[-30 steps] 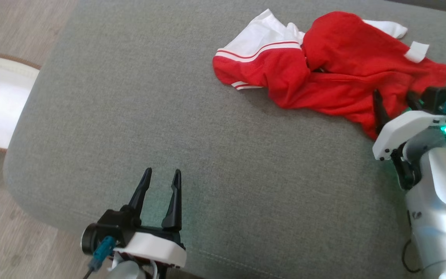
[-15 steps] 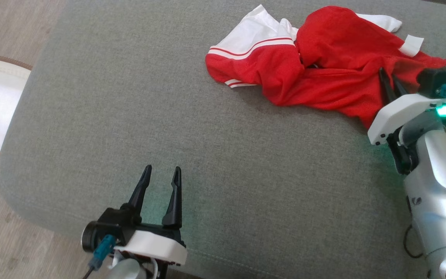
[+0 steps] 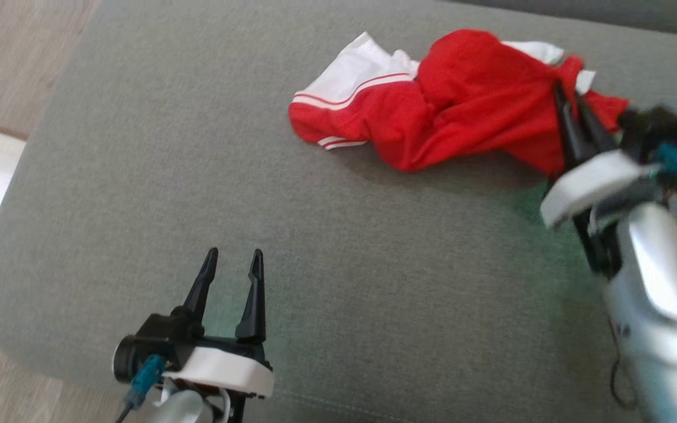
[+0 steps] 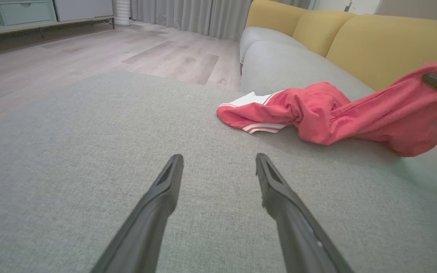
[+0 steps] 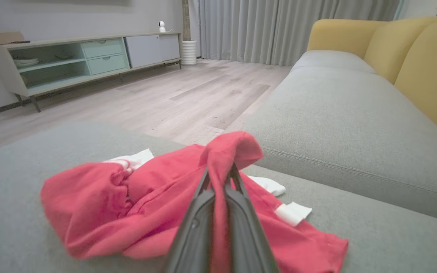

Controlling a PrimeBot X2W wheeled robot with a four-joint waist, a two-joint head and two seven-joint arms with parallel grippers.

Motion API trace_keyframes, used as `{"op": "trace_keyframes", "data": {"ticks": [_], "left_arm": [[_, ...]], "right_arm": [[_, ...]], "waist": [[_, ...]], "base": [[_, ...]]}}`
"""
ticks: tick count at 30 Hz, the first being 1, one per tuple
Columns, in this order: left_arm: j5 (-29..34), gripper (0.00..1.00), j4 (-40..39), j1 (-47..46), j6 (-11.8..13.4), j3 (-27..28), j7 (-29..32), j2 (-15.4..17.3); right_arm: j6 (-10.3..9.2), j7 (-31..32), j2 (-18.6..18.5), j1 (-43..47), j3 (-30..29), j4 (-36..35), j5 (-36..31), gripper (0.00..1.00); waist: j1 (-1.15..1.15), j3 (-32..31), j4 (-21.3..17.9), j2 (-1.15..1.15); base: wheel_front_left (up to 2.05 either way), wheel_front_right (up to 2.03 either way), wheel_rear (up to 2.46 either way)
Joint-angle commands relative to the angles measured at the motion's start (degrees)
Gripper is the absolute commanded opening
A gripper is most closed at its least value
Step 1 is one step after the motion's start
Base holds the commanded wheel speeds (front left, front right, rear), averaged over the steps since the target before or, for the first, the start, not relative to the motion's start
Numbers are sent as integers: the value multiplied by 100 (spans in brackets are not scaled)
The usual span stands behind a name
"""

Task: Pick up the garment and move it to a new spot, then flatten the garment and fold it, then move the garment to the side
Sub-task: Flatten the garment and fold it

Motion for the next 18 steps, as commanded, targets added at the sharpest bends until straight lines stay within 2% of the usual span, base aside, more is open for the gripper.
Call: {"op": "trace_keyframes", "data": {"ticks": [1, 2, 7, 10, 14, 18], "left_arm": [[62, 100, -173, -11, 42, 228, -60, 145], [62, 100, -173, -11, 42, 228, -60, 145], [28, 100, -273, 116, 107, 274, -22, 259], [5, 100, -330, 170, 135, 310, -14, 313], [-6, 100, -402, 209, 157, 336, -6, 373], [-14, 100, -445, 229, 173, 347, 9, 419]], "right_arm": [[37, -41, -66, 439, 188, -475, -88, 0], [37, -41, -66, 439, 188, -475, -88, 0], [37, 206, -166, 1846, 254, -1808, -440, 0], [37, 324, -32, 2522, 159, -2250, -495, 0], [37, 292, 167, 3108, -44, -2419, -616, 0], [37, 166, 371, 3391, -163, -2244, -699, 0]], "waist": [[0, -210, -200, 0], [0, -210, -200, 0], [0, -471, -496, 0], [0, -553, -620, 0], [0, -622, -735, 0], [0, -685, -804, 0]], "base": [[0, 0, 0], [0, 0, 0], [0, 0, 0], [0, 0, 0], [0, 0, 0], [0, 0, 0]]}}
